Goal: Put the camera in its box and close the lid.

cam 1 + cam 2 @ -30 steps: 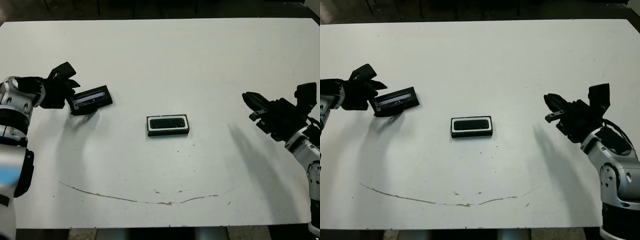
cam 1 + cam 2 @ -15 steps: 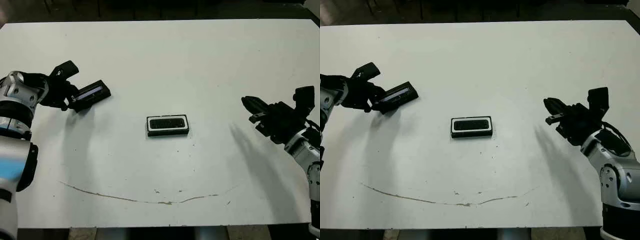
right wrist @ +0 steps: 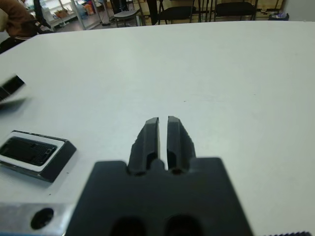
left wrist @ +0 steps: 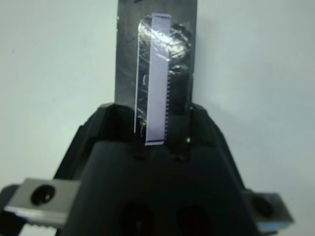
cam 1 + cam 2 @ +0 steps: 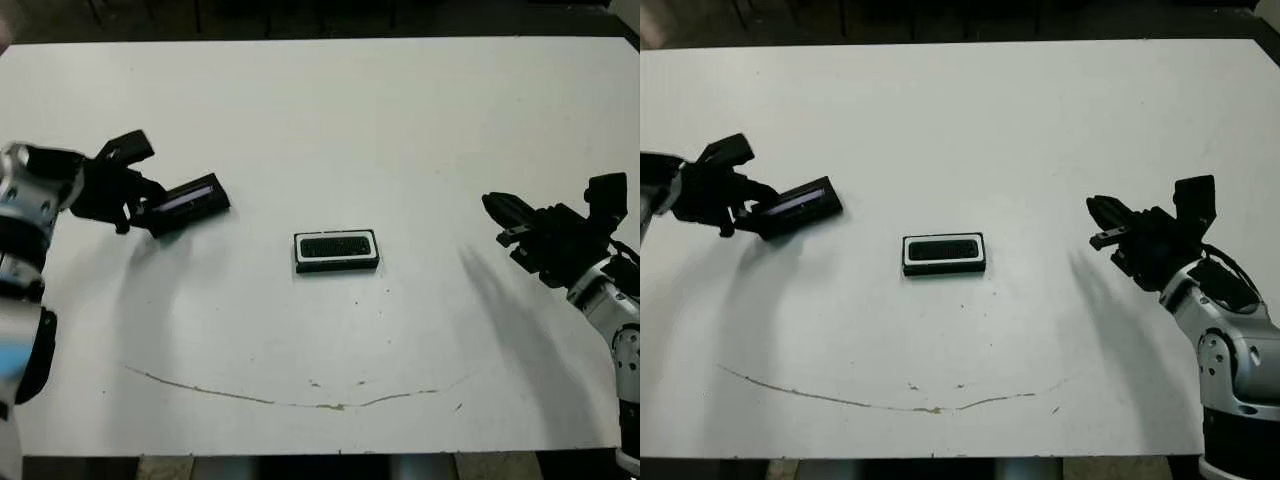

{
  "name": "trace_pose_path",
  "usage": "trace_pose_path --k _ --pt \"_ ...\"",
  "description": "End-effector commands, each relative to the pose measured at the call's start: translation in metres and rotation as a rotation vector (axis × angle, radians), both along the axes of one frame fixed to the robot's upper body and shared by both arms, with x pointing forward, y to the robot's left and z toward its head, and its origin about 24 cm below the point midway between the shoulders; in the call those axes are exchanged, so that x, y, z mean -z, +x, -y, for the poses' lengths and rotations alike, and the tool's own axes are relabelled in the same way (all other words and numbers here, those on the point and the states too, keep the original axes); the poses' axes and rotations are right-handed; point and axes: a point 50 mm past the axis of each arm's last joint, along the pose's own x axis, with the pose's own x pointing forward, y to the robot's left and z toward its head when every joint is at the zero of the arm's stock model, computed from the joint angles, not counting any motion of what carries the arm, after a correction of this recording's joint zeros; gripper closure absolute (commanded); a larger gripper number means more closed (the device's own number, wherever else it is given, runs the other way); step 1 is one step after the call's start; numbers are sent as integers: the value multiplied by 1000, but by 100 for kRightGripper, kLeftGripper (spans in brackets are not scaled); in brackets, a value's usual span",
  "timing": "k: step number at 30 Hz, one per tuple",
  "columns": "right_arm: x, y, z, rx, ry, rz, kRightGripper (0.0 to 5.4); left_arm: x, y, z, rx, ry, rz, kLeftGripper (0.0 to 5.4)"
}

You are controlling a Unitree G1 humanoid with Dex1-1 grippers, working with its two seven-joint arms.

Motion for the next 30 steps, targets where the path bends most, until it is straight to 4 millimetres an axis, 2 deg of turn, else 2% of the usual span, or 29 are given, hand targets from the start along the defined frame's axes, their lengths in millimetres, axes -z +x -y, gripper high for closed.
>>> trace_pose_path --k 1,6,12,23,30 --pt "15 -2 4 2 47 -22 540 1 -10 0 -22 -131 46 289" --pt "23 -1 4 -17 64 0 540 -17 -17 11 53 -238 129 289" --pt "26 0 -2 -30 104 0 540 -27 -22 28 151 -264 131 289" --pt "28 -3 -4 -63 128 15 540 -30 -29 63 276 -173 51 289" --pt "27 -3 -4 -58 105 18 540 -16 -27 78 307 -150 -6 289"
